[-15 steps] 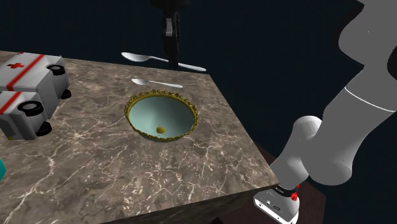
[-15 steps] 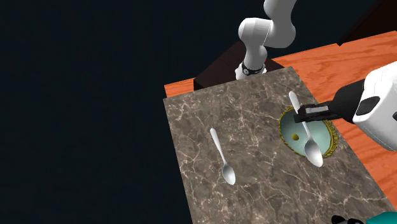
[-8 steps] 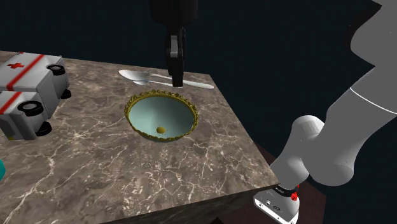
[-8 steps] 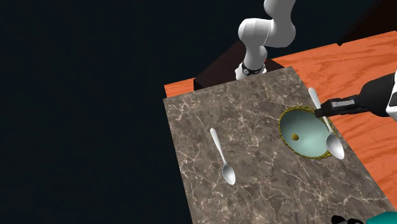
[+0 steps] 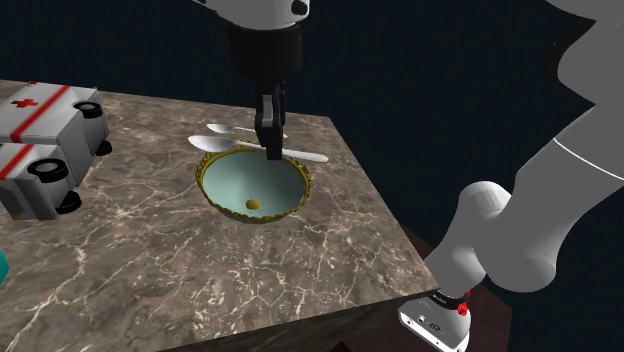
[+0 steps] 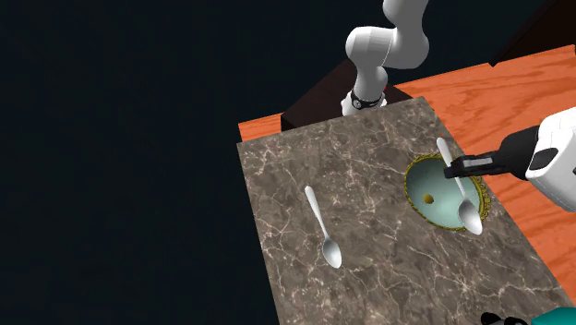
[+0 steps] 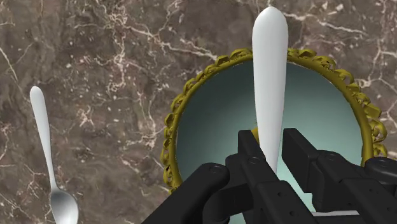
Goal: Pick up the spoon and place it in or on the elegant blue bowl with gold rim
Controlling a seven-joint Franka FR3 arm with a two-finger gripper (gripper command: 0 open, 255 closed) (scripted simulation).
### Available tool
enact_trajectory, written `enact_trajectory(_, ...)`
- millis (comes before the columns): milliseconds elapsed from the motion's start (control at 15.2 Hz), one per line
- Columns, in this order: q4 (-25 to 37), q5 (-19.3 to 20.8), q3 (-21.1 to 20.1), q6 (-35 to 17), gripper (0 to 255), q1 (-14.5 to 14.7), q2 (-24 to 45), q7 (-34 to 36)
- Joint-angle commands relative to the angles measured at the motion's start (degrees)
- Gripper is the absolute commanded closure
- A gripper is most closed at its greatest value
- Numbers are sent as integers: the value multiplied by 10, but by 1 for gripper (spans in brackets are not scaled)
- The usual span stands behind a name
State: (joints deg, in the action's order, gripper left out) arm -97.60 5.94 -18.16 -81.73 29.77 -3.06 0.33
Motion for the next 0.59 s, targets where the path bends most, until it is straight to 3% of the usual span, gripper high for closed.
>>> enact_trajectory(0,-18,-1,0,-17,255,0,-1,2)
enact_trajectory(528,-50,-1,1,-46,255,0,-4,4)
